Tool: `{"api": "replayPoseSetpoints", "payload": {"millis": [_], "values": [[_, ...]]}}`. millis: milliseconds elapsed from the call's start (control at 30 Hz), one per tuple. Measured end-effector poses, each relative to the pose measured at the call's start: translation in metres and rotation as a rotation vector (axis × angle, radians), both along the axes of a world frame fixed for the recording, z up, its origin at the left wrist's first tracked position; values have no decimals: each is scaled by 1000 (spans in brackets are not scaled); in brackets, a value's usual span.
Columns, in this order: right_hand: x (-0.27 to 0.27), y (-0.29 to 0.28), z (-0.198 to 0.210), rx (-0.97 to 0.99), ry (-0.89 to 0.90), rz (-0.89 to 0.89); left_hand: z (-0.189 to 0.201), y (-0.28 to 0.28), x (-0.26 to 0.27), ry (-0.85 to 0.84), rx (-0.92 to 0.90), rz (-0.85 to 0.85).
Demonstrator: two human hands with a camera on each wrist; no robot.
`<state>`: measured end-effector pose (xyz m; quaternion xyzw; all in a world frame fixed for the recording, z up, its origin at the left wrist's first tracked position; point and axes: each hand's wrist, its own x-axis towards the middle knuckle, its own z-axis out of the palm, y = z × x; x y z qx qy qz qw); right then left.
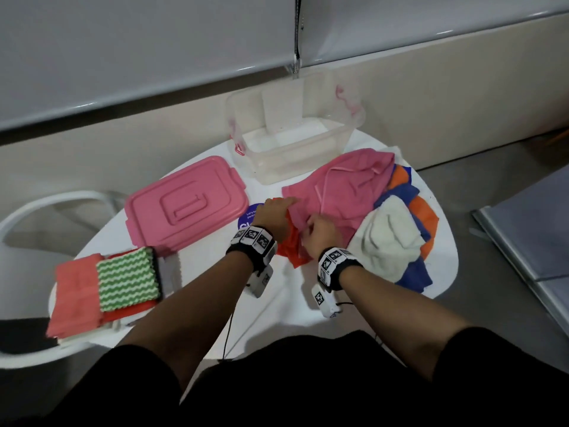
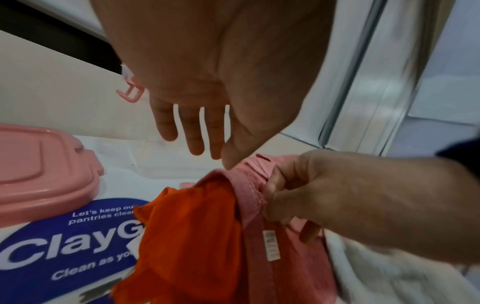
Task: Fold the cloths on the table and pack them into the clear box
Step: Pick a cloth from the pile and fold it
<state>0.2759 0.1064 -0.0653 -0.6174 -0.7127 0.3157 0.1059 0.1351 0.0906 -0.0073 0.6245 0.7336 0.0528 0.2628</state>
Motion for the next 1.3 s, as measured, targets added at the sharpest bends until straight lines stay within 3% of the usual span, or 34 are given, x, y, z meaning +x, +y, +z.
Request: {"api": "replayPoseSetpoints", "payload": {"millis": [200,400,500,633,767,867,933,967,1033,1100,1133,1200,1233,1267,1300], "values": [[14,2,31,64,438,-81,13,7,-18,-53,159,-46],[4,15,118,61,719,-2,21,21,-20,-122,150,-142],[0,21,158,138,724,8,39,16,-15,-270,390,-15],[6,18,195,296,604,200,94,6,-38,-457,792,361],[-3,6,219,272,384,366,157,-7,-58,-381,1029,308],[-18,5,229,379,369,296,182,-26,-72,-432,1050,377],[-21,8,240,390,448,230,190,-40,-92,-448,1016,456],[-20,9,245,382,475,201,194,-49,-100,-536,967,480],[-18,15,249,331,547,147,204,-68,-113,-770,789,460],[-20,15,249,256,674,102,209,-86,-129,-841,547,351],[-24,13,250,197,747,77,212,-94,-138,-765,404,277],[-30,9,249,95,868,47,208,-103,-153,-428,122,160],[-33,6,249,66,916,54,204,-106,-161,-306,67,152],[-36,4,251,38,951,53,202,-108,-168,-308,64,174],[-39,2,253,19,991,53,200,-110,-174,-423,108,194]]}}
